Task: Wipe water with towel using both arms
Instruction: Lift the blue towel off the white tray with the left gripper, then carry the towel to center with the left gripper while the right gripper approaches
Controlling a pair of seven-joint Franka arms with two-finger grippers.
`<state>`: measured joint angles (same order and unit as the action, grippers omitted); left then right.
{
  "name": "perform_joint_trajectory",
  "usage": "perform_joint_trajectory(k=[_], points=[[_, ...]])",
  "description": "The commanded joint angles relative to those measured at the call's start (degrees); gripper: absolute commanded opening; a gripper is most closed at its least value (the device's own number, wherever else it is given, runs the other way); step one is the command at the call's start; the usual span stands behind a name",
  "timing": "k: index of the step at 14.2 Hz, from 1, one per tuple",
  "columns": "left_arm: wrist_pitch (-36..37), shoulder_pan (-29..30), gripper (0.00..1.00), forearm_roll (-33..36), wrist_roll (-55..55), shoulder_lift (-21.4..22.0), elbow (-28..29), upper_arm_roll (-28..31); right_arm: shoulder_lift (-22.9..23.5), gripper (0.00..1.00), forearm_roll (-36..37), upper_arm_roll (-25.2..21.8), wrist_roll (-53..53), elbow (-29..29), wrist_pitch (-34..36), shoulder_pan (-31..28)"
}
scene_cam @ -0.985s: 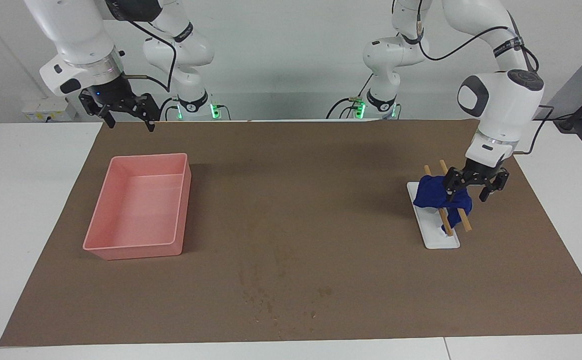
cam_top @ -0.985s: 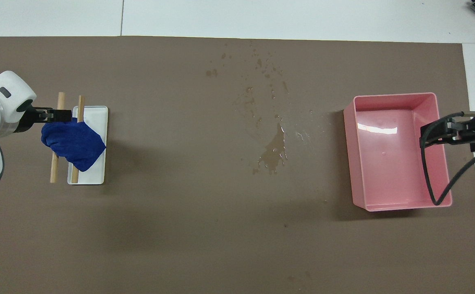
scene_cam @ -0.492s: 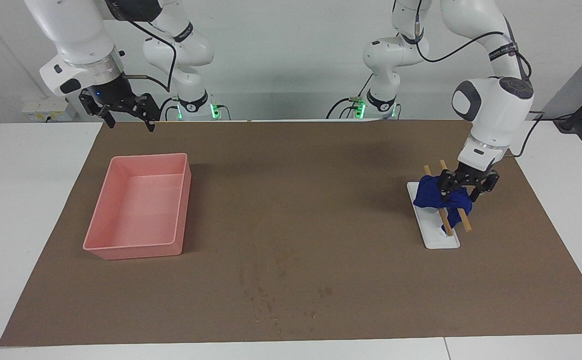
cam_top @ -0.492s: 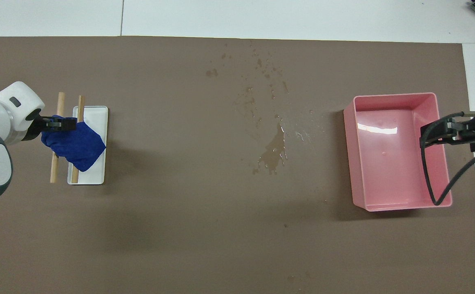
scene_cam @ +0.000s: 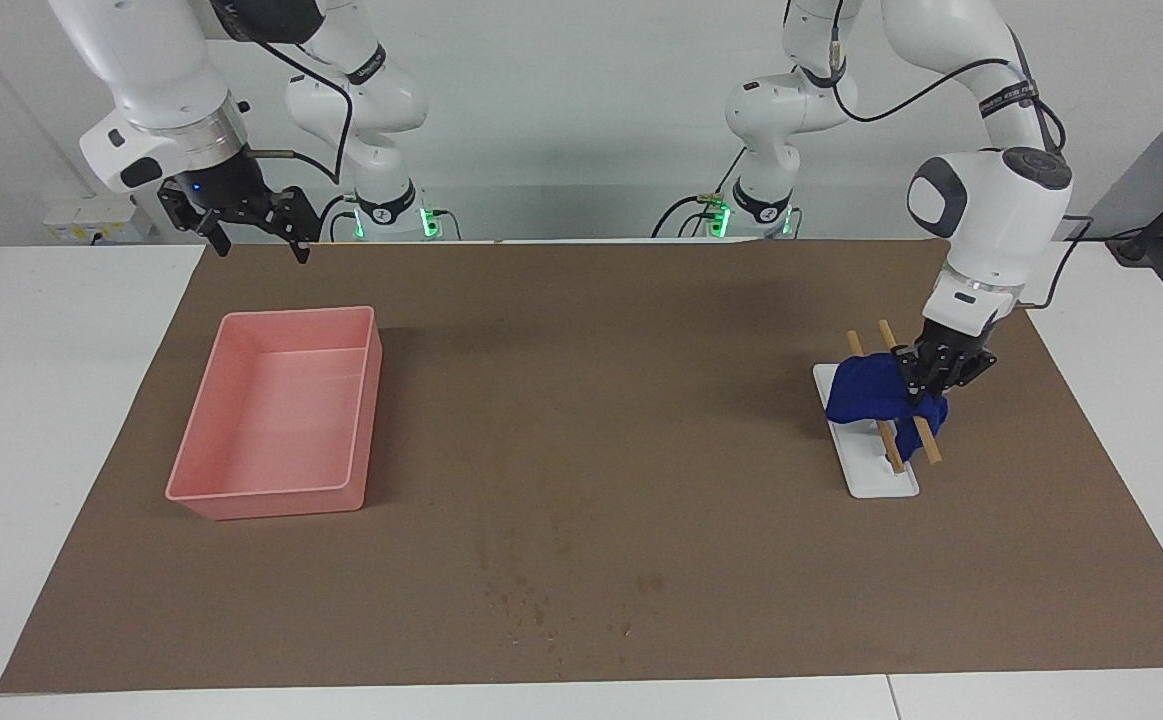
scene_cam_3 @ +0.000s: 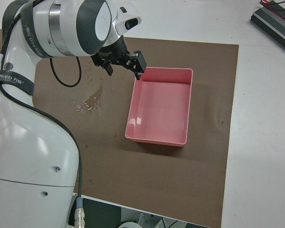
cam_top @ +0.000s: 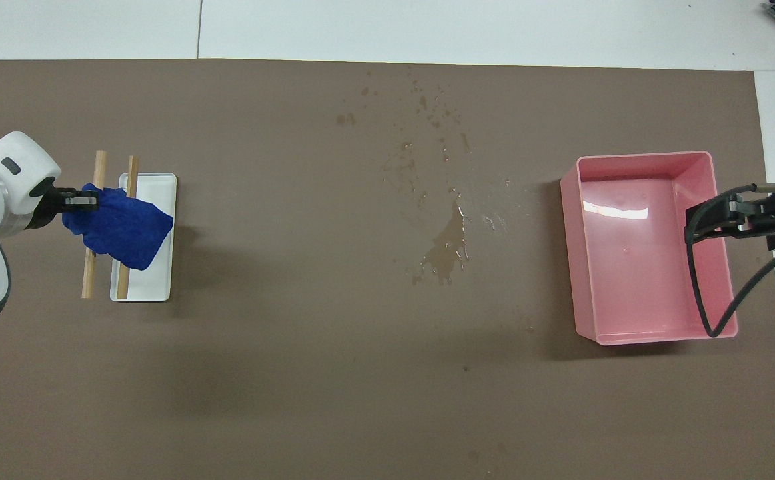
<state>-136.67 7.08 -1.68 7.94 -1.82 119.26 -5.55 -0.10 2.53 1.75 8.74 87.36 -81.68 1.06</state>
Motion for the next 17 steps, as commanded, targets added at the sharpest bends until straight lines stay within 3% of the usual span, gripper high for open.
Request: perform_joint_trajectory(k=[1, 3, 5, 7, 8, 11, 13, 17], points=[[-0.1, 0.3, 0.00, 0.3, 0.1, 0.2, -0.7, -0.3, -1.3, 1.00, 0.4, 0.3, -0.3, -0.5, 1.0, -0.3], [3.8, 0.2, 0.00, 0.3, -0.2, 0.5, -2.8, -0.3, -1.7, 1.00, 0.3, 0.3, -0.2, -0.4, 0.6, -0.3], [16.5, 0.2, 0.00, 0.3, -2.5, 0.2, -9.7, -0.4, -1.7, 1.00, 0.3, 0.3, 0.4, -0.4, 0.4, -0.3], [23.7, -0.9, 0.00, 0.1, -15.4, 0.3, -13.3, -0.8, -1.7, 0.97, 0.3, 0.3, 0.4, -0.4, 0.0, -0.3], [25.4, -1.4, 0.00, -0.2, -22.4, 0.8, -13.5, -1.4, -1.7, 0.91, 0.3, 0.3, 0.6, -0.4, -0.7, -0.2], [30.0, -6.4, 0.00, -2.7, -37.4, 1.7, -14.1, -3.2, -1.7, 0.90, -2.7, 0.3, 3.6, 0.6, -1.0, -0.3], [30.8, -10.3, 0.00, -5.2, -50.6, 2.0, -14.1, -3.9, -1.7, 0.97, -4.2, 0.3, 7.4, 0.8, -1.0, -0.3], [29.4, -15.5, 0.00, -20.8, -78.8, 2.0, -14.2, -4.0, -1.0, 0.97, -12.6, 0.8, 26.1, 1.3, -3.2, 1.0]])
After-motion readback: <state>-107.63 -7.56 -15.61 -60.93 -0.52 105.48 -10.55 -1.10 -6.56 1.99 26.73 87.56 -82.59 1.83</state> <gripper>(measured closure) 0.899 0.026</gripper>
